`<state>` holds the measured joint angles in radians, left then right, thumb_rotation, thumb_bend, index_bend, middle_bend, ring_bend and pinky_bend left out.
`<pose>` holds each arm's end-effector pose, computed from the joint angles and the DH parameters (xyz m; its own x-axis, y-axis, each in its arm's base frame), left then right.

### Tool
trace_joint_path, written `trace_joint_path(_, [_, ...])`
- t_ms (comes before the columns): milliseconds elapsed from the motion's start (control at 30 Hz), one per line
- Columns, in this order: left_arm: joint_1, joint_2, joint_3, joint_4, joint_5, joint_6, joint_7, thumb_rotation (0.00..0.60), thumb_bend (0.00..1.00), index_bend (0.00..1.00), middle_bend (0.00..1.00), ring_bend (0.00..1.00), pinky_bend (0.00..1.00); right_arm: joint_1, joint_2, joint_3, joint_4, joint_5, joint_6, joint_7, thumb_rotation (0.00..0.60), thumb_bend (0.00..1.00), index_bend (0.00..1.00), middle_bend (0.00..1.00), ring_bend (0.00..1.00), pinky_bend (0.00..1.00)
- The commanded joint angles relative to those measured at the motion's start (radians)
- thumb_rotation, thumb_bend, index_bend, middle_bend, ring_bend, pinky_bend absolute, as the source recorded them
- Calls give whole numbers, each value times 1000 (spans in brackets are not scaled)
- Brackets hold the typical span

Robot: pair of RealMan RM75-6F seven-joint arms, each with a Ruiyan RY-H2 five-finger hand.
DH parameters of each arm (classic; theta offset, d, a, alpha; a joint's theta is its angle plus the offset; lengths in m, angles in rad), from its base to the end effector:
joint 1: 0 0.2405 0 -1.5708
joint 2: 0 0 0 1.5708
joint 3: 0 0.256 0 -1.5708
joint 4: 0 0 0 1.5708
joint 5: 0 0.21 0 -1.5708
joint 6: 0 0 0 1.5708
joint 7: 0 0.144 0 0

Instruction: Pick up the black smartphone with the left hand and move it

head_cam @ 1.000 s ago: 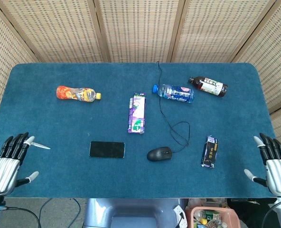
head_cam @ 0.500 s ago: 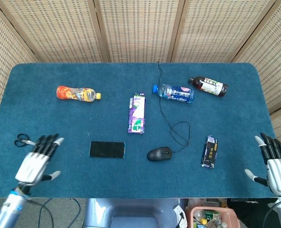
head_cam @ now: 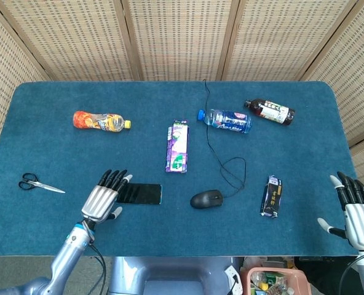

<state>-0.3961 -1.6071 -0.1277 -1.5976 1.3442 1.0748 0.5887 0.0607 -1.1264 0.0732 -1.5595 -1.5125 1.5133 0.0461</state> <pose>-0.1857 0.2489 -0.0306 0.5306 0.2243 0.8174 0.8252 -0.3569 -0.4378 -0.3197 -0.1788 0.1682 0.3933 0.0424 0.9184 -0.9193 0.0024 0.3936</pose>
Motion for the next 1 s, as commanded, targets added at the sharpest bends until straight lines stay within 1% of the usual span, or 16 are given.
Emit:
trace_joint_path(33, [-24,-37,-9,27,-36,-21,21,600,299,12,0,0,0,2,-1,0,1,3,-5,3,600,0,0,0,0,0])
trace_joint_path(333, [-60,-104,-13,88,-91,-44,34,600,300,39,0,0,0,6,-6,2,11,16,-19,6,600,0,0,0,0,0])
trace_joint_path(500, [-76,-120,-23,106,-119,-54,20,600,300,51,0,0,0,7,-8,3,13,17,-21,8,600,0,0,0,0,0])
trace_joint_path(667, [-94,-138,-19,127,-136,-64,21,600,300,60,0,0,0,9,-12,3,18,21,-26,5,600,0,0,0,0,0])
trace_joint_path(900, [-117,-167,-31,151,-169,-66,21,600,300,73,0,0,0,9,-15,6,26,20,-23,18,600,0,0,0,0,0])
trace_joint_path(967, [-124,-173,-32,157,-177,-68,26,600,299,87,0,0,0,9,-16,6,29,21,-24,21,600,0,0,0,0,0])
trace_joint_path(1000, [-127,-176,-34,160,-181,-68,27,600,299,111,0,0,0,10,-17,6,30,21,-25,22,600,0,0,0,0,0])
